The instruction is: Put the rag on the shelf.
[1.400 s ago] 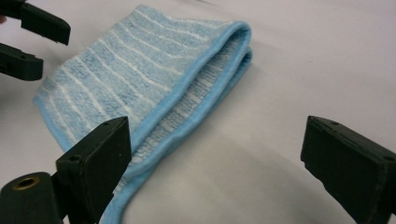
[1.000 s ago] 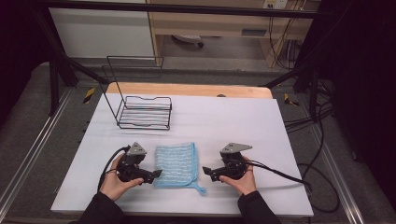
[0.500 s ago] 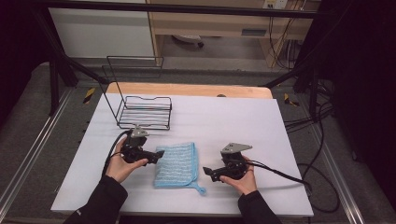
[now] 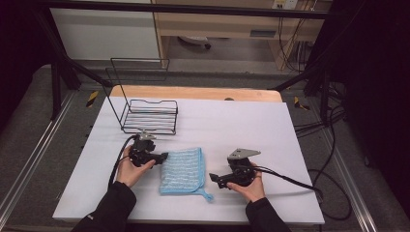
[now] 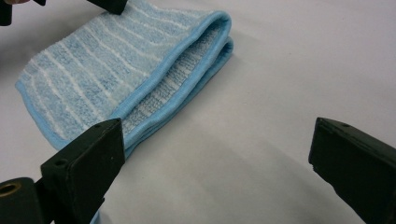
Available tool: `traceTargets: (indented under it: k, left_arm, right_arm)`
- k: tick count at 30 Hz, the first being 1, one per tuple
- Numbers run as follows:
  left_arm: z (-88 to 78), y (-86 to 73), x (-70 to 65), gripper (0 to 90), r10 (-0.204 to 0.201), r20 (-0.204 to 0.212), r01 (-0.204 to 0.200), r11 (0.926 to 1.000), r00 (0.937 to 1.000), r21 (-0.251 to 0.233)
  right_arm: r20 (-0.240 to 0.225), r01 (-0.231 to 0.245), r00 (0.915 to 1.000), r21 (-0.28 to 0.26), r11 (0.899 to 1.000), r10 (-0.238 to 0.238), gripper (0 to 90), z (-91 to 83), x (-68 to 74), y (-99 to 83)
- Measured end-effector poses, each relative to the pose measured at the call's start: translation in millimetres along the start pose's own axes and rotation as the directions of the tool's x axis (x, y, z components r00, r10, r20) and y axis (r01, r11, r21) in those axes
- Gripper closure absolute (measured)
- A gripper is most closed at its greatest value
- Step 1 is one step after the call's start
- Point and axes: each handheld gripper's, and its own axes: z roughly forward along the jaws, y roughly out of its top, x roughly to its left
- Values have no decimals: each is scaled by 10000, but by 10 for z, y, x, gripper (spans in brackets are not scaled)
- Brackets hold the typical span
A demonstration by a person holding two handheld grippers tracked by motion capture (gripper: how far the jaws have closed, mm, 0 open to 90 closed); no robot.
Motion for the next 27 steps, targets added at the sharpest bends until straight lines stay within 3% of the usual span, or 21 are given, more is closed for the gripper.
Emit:
traceTargets:
  k: [8,15,20,24,27]
  left_arm:
    - [37,-30,-11,586,-374,560,364,9992,9977,191]
    - [68,-56,-27,701,-542,896,521,9983,9945,263]
    - [79,-56,-34,749,-571,1007,541,9980,9933,321]
    - [83,-55,-45,769,-583,1002,553,9979,9933,330]
    - [85,-58,-42,775,-512,1012,485,9984,9935,296]
  right_arm:
    - [-119,-45,9999,-15,10000,45,57,-7,-3,7]
    - [-228,-49,9997,-17,10000,48,61,2,-8,15]
    - [-411,-309,9987,-187,9993,301,77,-5,-39,72]
    - [-603,-760,9956,-683,9948,719,105,-1,-67,156]
    - [-347,-583,9978,-419,9974,569,121,67,-52,265]
